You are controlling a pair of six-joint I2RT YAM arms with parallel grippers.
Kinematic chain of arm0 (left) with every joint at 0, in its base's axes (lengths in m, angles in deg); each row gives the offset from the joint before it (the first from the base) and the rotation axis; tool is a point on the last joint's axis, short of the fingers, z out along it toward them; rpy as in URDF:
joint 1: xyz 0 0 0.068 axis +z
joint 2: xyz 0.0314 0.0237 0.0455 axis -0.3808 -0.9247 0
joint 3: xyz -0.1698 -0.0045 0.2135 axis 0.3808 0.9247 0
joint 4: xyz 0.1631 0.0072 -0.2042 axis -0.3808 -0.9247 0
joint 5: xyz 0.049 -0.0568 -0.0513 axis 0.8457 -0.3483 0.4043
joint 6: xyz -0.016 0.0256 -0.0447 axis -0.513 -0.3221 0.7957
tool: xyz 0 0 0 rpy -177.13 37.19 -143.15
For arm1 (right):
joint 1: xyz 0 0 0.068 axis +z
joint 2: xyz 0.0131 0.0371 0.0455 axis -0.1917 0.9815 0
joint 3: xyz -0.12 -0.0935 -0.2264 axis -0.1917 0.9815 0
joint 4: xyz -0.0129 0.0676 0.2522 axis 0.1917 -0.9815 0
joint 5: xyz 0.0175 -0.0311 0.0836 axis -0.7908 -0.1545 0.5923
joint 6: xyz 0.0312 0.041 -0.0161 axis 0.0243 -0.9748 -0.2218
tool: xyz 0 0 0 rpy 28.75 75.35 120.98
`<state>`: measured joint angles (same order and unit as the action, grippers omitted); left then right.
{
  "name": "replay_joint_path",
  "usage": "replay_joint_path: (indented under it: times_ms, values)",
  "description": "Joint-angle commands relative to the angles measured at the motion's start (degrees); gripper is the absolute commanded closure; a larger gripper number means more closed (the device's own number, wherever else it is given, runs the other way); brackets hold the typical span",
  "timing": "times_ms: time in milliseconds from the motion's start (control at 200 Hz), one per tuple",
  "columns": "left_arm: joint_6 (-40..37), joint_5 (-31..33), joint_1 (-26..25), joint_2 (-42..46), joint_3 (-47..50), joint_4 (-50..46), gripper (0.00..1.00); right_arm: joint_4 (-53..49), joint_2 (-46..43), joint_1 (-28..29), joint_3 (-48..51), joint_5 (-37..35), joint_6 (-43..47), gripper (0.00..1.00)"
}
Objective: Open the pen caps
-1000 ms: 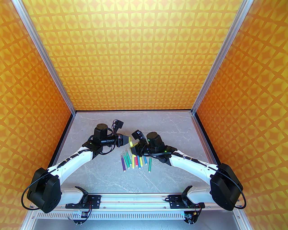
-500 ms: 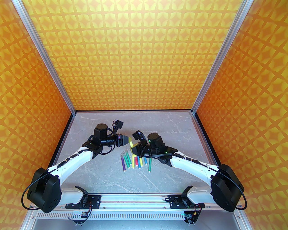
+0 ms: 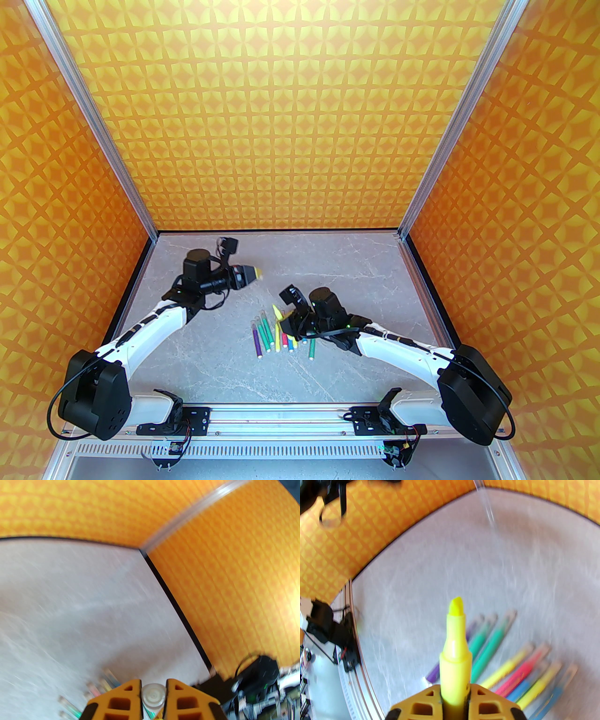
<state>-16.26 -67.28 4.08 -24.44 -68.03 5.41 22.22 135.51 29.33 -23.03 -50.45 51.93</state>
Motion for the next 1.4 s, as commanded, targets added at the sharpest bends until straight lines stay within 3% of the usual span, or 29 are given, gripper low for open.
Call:
replay_joint_path:
  times_ms: [0,100,295,505,615,960,1390]
  values:
    - [0.68,2.32,0.75,-0.61,-1.33,-0.02,1.00,-0.28,-2.16,0.01,0.41,-1.81,-0.06,1.00]
    - [-5.19,5.48,1.25,-0.09,-3.03,-8.00,1.00,-2.74,-2.23,-0.25,-0.56,-9.35,-0.42,1.00]
    - [-17.30,23.67,1.46,-1.21,-8.45,-30.02,1.00,-11.87,1.43,-4.08,-7.09,-22.31,-0.18,1.00]
    - [-22.73,34.16,3.59,-6.20,-12.12,-40.78,1.00,-20.74,10.71,-12.04,-16.39,-32.30,-0.37,1.00]
    - [-24.22,36.12,5.82,-9.16,-13.01,-42.55,1.00,-22.32,14.93,-15.28,-19.88,-35.66,0.70,1.00]
    - [-28.41,39.24,12.15,-19.29,-16.33,-45.24,1.00,-28.31,26.35,-24.07,-30.12,-35.41,3.02,1.00]
    - [-30.19,39.25,14.04,-31.04,-22.35,-46.50,1.00,-31.35,34.19,-29.08,-33.92,-36.10,2.72,0.98]
